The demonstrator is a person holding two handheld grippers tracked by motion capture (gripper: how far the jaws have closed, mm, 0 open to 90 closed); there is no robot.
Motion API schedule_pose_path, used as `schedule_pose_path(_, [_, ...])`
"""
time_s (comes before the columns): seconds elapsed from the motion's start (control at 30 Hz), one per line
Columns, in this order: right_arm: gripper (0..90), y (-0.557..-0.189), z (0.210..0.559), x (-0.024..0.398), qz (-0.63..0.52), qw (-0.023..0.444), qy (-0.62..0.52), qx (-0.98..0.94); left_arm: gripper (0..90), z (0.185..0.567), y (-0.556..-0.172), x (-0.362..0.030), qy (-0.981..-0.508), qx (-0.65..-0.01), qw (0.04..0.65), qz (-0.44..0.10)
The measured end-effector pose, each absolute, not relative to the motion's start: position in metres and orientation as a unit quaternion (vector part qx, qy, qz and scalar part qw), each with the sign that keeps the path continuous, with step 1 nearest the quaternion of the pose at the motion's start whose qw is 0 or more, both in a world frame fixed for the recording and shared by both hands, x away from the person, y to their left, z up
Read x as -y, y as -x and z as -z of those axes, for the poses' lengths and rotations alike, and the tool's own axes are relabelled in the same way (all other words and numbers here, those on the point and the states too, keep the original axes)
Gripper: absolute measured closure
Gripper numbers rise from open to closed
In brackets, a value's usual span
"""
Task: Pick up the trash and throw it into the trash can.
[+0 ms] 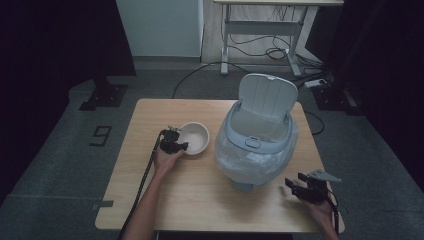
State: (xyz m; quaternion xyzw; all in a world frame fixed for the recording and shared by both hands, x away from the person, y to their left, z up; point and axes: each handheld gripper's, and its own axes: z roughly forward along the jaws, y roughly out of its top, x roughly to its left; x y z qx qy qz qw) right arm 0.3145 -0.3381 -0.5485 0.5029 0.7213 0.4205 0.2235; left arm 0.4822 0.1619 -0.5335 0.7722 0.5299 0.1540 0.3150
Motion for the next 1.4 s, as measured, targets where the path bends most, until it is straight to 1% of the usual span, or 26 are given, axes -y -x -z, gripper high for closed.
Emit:
schedule_pose_path(0.03, [34.6,-0.314,0.549,0.338,-0.421,0.224,-0.503,-0.721,67.4,0.534,-0.482,-0.162,-0.772,-0.530,0.315,-0.154])
schedule_pose_path(0.13, [34.7,-0.315,0.549,0.338,-0.419,0.224,-0.503,-0.722,74.1,0.532,-0.479,-0.165,-0.769,-0.528,0.325,-0.154])
schedule_pose_path(0.17, [34.7,-0.315,0.549,0.338,-0.419,0.224,-0.503,-0.722,74.1,0.530,-0.477,-0.166,-0.767,-0.528,0.332,-0.153])
schedule_pose_path(0.2, [34.7,-0.314,0.548,0.338,-0.420,0.225,-0.503,-0.721,78.6,0.527,-0.473,-0.168,-0.765,-0.523,0.341,-0.156])
schedule_pose_path(0.37, [34.7,-0.315,0.549,0.337,-0.418,0.224,-0.503,-0.722,86.8,0.515,-0.463,-0.171,-0.757,-0.512,0.370,-0.168])
schedule_pose_path(0.7, [34.6,-0.314,0.548,0.340,-0.423,0.226,-0.507,-0.717,87.0,0.500,-0.445,-0.179,-0.750,-0.501,0.396,-0.175])
schedule_pose_path(1.03, [34.6,-0.314,0.549,0.343,-0.422,0.225,-0.514,-0.712,87.0,0.480,-0.426,-0.189,-0.730,-0.494,0.437,-0.180])
schedule_pose_path(1.27, [34.7,-0.314,0.549,0.345,-0.423,0.225,-0.518,-0.709,87.0,0.470,-0.417,-0.190,-0.729,-0.481,0.450,-0.186])
schedule_pose_path(1.4, [34.7,-0.315,0.550,0.344,-0.418,0.224,-0.520,-0.711,86.9,0.456,-0.409,-0.190,-0.728,-0.466,0.461,-0.203])
